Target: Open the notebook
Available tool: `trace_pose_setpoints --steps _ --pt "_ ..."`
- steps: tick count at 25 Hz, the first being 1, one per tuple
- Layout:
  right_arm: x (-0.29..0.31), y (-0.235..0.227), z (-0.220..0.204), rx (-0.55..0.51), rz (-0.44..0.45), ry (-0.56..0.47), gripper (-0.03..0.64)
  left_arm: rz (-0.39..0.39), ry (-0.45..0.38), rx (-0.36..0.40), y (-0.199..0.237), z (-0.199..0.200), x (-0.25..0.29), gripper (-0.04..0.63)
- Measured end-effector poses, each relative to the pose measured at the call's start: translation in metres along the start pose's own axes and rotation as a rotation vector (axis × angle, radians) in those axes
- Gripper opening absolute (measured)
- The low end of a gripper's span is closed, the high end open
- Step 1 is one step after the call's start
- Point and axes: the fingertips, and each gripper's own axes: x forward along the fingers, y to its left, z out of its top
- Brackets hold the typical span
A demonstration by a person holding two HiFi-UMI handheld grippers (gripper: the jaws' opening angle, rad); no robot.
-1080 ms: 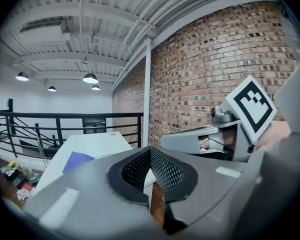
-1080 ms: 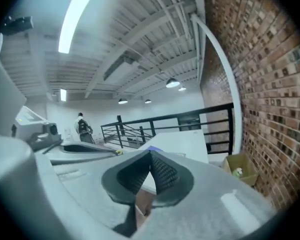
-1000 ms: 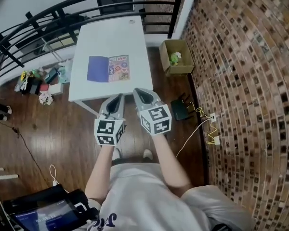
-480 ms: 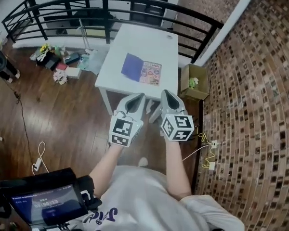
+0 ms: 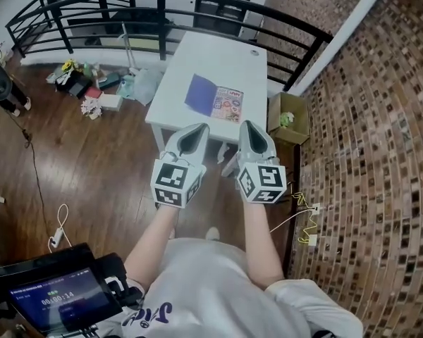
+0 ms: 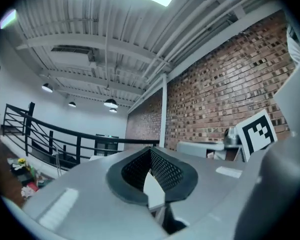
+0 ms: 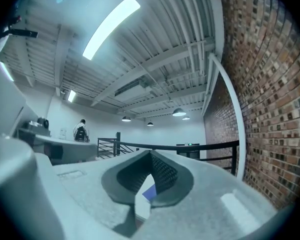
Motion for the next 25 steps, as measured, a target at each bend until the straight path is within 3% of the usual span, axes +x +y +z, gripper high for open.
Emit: trace_pose_setpoints --steps 4,11,25 --pt "-0.004 -0.006 0.003 -0.008 -0.015 -0.012 -0.008 -0.023 0.069 -0.014 -0.003 -0.027 0.004 0.017" --pt "-0.013 -0.017 -0.003 -0.001 -0.051 -0.005 -0.008 -0.066 0.039 0.012 -0.014 -0.013 0.011 0.017" --pt "-0.016 -0.025 -0.015 -0.002 -0.074 0.022 -0.008 -0.081 0.071 -0.005 -0.013 -0.032 0.018 0.016"
